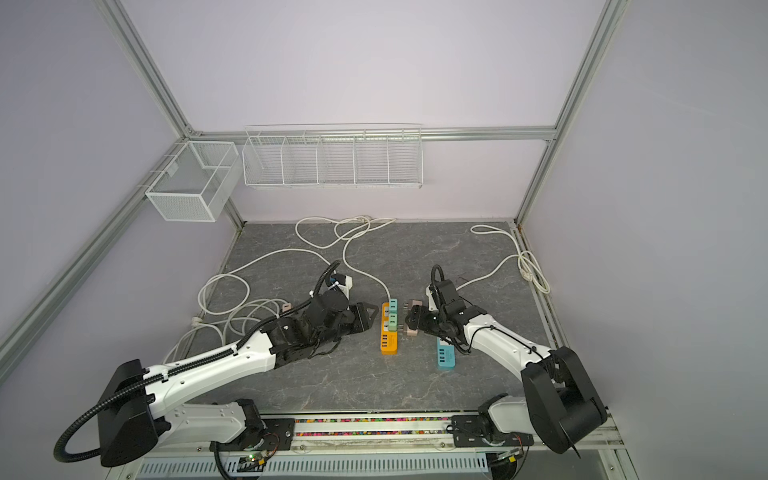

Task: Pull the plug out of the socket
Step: 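Carry pink plug beside the orange strip and release it while left gripper withdraws, then move right gripper over mint plug on orange strip while left gripper reaches orange strip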

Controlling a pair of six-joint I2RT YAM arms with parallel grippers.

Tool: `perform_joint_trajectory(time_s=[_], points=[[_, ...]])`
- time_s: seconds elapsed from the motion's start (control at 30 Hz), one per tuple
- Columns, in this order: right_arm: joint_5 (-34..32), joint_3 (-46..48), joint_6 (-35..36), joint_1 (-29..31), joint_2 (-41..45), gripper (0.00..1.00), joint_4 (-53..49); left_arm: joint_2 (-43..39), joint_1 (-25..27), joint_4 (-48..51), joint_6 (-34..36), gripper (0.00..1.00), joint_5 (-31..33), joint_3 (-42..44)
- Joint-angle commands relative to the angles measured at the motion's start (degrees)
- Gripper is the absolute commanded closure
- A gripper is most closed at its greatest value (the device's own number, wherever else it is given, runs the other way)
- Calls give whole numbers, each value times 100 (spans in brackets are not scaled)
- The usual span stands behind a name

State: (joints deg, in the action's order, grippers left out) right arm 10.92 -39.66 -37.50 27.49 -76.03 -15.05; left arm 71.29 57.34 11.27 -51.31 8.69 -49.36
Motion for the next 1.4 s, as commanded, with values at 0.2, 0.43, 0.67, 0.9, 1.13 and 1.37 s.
perform_joint_trajectory(time_s=[0.2, 0.43, 0.67, 0.9, 1.13, 1.37], points=[[-670, -450, 326, 274, 439, 23, -1145, -303, -222, 216, 279, 50, -215, 392], [-1051, -821, 319, 693, 676, 22, -1864, -417, -266, -123, 172, 48, -367, 759], [-1284, -1027, 244, 1182, 932, 20, -2308, -516, -267, -665, -187, 47, -399, 1291], [-1816, -1485, 230, 1692, 728, 19, -2681, -190, -267, -779, -429, 46, -506, 1369], [-2127, -1674, -94, 2103, 228, 18, -2729, 127, -267, -1481, -673, 46, -604, 1746], [-2564, -2058, -499, 2541, -408, 19, -2717, 689, -265, -2188, -760, 46, -896, 1836]])
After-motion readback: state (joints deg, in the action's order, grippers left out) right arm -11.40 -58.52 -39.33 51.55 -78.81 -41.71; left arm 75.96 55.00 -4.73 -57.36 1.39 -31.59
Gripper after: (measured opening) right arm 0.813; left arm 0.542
